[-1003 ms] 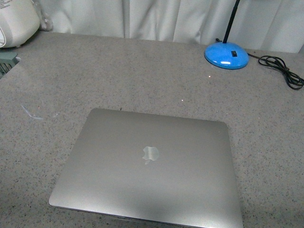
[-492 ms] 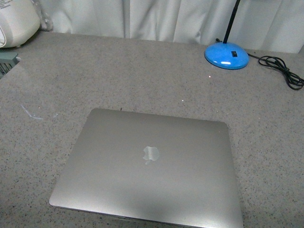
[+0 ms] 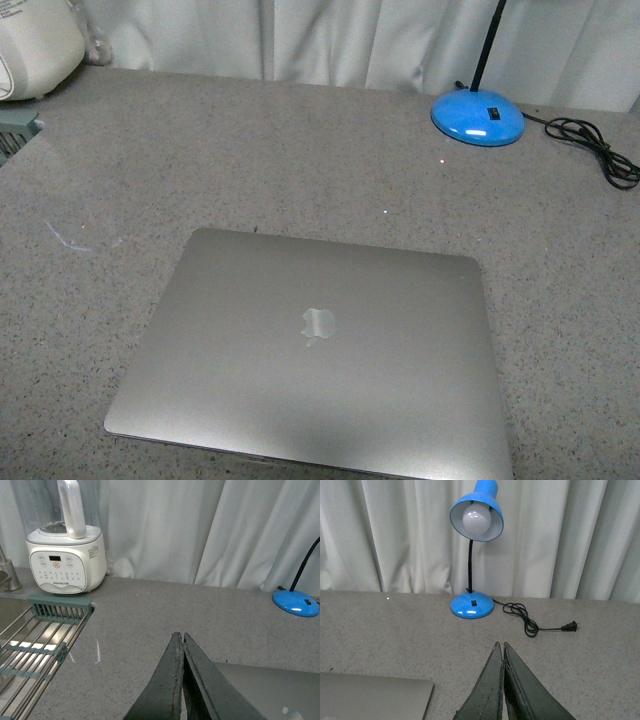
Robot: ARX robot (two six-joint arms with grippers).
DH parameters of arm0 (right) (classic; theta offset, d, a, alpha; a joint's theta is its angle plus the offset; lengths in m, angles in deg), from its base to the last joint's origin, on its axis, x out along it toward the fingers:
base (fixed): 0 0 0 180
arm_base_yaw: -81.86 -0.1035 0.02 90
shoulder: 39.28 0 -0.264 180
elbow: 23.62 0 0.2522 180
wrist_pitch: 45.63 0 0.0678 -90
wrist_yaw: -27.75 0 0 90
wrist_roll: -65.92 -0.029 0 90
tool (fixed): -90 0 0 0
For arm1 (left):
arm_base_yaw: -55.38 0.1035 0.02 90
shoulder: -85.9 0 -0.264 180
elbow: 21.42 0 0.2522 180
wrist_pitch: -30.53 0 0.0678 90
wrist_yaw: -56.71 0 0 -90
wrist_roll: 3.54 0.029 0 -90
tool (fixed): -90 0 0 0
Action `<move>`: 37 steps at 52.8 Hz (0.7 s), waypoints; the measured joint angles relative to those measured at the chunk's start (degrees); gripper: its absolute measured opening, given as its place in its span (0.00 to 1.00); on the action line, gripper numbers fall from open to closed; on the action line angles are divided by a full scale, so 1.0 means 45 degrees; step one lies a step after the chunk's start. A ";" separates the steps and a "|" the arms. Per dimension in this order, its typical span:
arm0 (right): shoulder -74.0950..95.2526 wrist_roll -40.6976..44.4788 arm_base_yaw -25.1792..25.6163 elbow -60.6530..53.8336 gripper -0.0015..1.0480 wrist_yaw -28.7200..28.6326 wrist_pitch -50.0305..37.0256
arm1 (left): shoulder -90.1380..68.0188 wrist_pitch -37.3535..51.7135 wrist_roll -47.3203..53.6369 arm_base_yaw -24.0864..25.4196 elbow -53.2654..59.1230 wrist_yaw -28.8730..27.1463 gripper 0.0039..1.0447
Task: Close laptop
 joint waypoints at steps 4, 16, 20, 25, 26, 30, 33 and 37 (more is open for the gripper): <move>0.0000 0.0000 0.0000 0.0000 0.01 0.0005 0.0000 | 0.0005 -0.0005 0.0000 0.0000 0.0000 0.0000 0.04; 0.0000 0.0024 0.0000 0.0000 0.41 -0.0005 0.0000 | 0.0019 -0.0010 -0.0010 0.0000 0.0000 0.0000 0.44; -0.0024 0.0024 0.0000 0.0000 0.58 -0.0005 0.0000 | 0.0019 -0.0015 -0.0010 0.0000 0.0000 0.0000 0.61; -0.0024 0.0024 0.0000 0.0000 0.71 -0.0005 0.0000 | 0.0019 -0.0015 -0.0010 0.0000 0.0000 0.0000 0.75; -0.0024 0.0024 0.0000 0.0000 0.75 -0.0005 0.0000 | 0.0019 -0.0015 -0.0010 0.0000 0.0000 0.0000 0.79; -0.0024 0.0024 0.0000 0.0000 0.86 -0.0005 0.0000 | 0.0019 -0.0015 -0.0010 0.0000 0.0000 0.0000 0.91; -0.0024 0.0010 0.0000 0.0000 0.93 -0.0005 0.0000 | 0.0019 -0.0015 0.0024 0.0000 0.0000 0.0000 0.96; -0.0024 0.0015 0.0000 0.0000 0.91 0.0000 0.0000 | 0.0019 -0.0015 0.0024 0.0000 0.0000 0.0000 0.94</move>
